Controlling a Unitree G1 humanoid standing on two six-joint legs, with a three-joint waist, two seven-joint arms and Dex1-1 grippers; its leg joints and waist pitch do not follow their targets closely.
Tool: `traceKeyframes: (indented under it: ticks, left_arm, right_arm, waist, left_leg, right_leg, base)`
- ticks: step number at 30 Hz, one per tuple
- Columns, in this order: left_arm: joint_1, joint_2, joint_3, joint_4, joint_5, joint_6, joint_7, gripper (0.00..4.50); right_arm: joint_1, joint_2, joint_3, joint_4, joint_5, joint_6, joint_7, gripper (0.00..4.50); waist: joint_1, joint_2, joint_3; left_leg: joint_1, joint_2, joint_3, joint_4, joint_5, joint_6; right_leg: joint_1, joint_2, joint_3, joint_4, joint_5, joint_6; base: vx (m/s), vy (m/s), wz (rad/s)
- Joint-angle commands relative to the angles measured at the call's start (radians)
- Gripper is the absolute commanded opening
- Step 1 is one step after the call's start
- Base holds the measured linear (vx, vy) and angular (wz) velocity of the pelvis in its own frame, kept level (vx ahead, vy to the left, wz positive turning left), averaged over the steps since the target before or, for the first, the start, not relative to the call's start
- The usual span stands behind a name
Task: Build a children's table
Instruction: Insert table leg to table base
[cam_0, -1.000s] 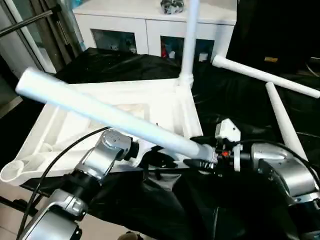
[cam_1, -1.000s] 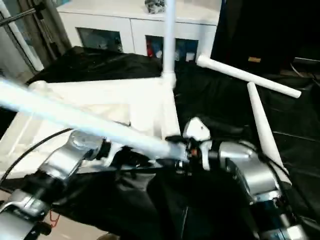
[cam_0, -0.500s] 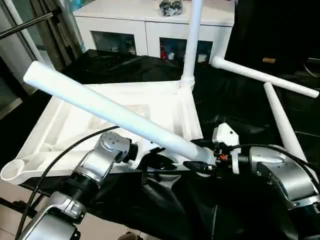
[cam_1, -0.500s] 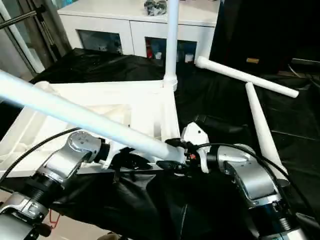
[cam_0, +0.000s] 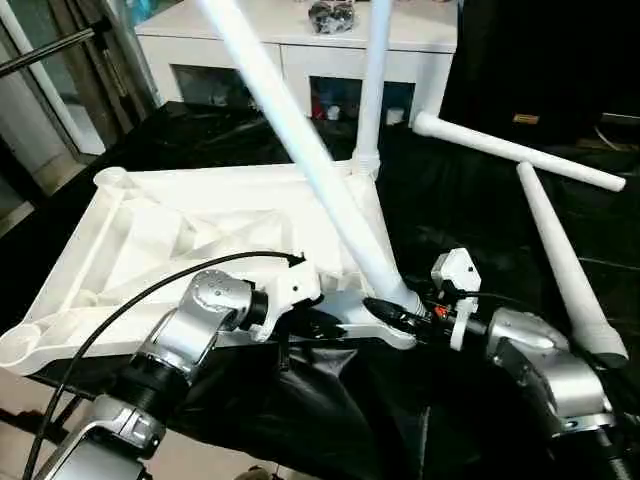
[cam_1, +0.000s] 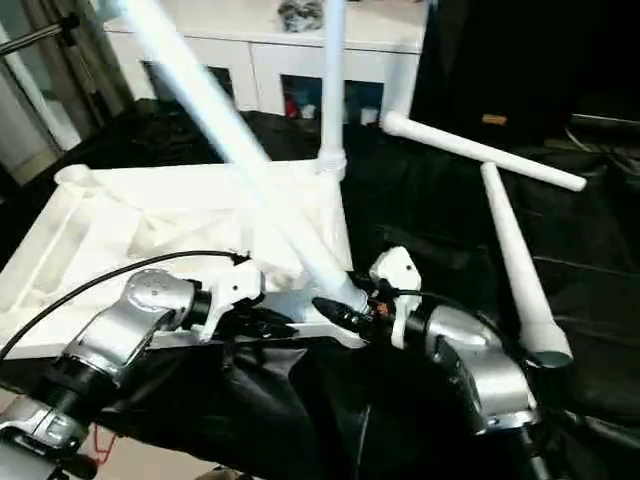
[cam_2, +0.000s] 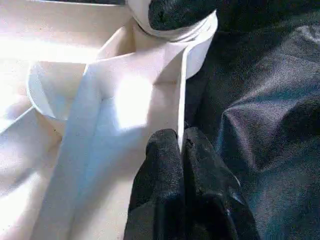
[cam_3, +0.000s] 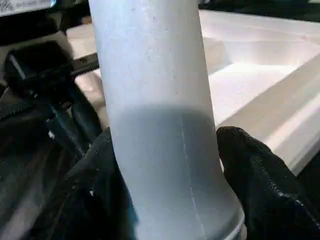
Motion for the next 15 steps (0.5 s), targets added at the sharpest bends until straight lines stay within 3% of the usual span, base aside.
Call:
traceKeyframes:
  ticks: [1, 6, 8, 12, 13, 15]
  left_arm:
    - [-0.005, -0.004, 0.077, -0.042, -0.037, -0.047, 0.068, 0.00]
    - [0.003, -0.021, 0.097, -0.048, -0.060, -0.048, 0.087, 0.00]
    - [0.006, -0.030, 0.114, -0.055, -0.087, -0.030, 0.082, 0.44]
    - [0.032, -0.046, 0.181, -0.112, -0.209, 0.048, 0.040, 0.62]
    - [0.037, -0.042, 0.191, -0.117, -0.223, 0.064, 0.036, 0.87]
    - [0.042, -0.041, 0.204, -0.120, -0.240, 0.081, 0.036, 0.95]
  right_arm:
    - [0.037, 0.020, 0.017, 0.046, -0.012, 0.014, -0.020, 2.60]
    - [0.036, 0.043, 0.004, 0.055, -0.009, -0.003, -0.051, 2.59]
    - [0.035, 0.051, 0.002, 0.058, -0.006, -0.012, -0.061, 2.59]
    - [0.036, 0.076, -0.003, 0.064, -0.006, -0.028, -0.080, 2.59]
    - [0.034, 0.079, -0.003, 0.065, -0.007, -0.030, -0.082, 2.59]
    - [0.032, 0.082, -0.003, 0.066, -0.006, -0.032, -0.084, 2.59]
  waist:
    - [-0.003, -0.007, -0.061]
    - [-0.007, -0.006, -0.062]
    - [-0.008, -0.008, -0.062]
    - [-0.009, -0.009, -0.063]
    - [-0.012, -0.008, -0.061]
    - [-0.018, -0.011, -0.060]
  left_leg:
    - [0.017, 0.012, -0.001, -0.068, -0.264, 0.022]
    - [0.019, 0.012, -0.001, -0.070, -0.274, 0.015]
    - [0.017, 0.011, 0.000, -0.069, -0.265, 0.016]
    - [0.017, 0.012, 0.001, -0.067, -0.258, 0.023]
    - [0.014, 0.011, 0.001, -0.069, -0.264, 0.024]
    - [0.016, 0.008, 0.001, -0.070, -0.282, 0.023]
  right_leg:
    - [0.043, -0.035, 0.021, -0.068, -0.197, -0.207]
    - [0.042, -0.032, 0.023, -0.068, -0.196, -0.202]
    - [0.043, -0.033, 0.023, -0.068, -0.193, -0.205]
    - [0.041, -0.033, 0.022, -0.064, -0.177, -0.232]
    - [0.043, -0.030, 0.021, -0.064, -0.180, -0.229]
    - [0.043, -0.028, 0.021, -0.066, -0.201, -0.219]
  base:
    - [0.000, 0.000, 0.00]
    - [0.000, 0.000, 0.00]
    - [0.000, 0.000, 0.00]
    - [0.000, 0.000, 0.00]
    - [0.000, 0.000, 0.00]
    - [0.000, 0.000, 0.00]
